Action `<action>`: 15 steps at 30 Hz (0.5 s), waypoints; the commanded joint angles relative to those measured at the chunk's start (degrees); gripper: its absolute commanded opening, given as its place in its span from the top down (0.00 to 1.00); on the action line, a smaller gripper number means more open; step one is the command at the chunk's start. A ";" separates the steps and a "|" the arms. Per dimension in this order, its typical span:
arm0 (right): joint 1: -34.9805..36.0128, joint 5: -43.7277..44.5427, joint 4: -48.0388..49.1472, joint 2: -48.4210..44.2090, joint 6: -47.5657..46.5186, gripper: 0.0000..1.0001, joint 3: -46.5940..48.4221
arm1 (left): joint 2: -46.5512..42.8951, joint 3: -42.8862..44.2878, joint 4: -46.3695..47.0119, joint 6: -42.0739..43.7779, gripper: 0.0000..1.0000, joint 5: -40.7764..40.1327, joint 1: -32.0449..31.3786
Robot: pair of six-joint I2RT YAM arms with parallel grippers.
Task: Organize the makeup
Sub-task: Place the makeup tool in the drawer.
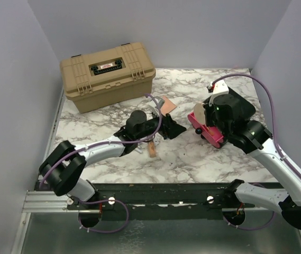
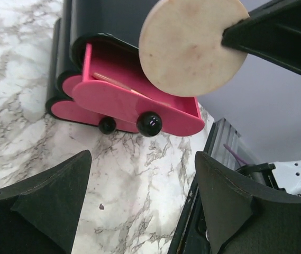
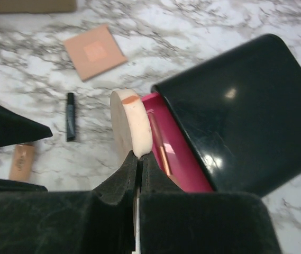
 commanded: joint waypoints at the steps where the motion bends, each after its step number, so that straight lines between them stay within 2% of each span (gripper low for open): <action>1: 0.40 9.65 -5.57 0.82 -2.26 0.99 0.12 | 5.47 4.81 -1.27 2.82 0.20 1.00 -3.61; 10: 0.47 13.35 -4.81 1.49 -3.81 0.99 -3.93 | 13.42 9.34 -1.26 2.95 0.26 -6.19 -8.57; 15: 0.43 14.35 0.03 0.29 -6.80 0.99 -7.78 | 15.77 10.62 0.07 1.87 0.28 -9.84 -10.33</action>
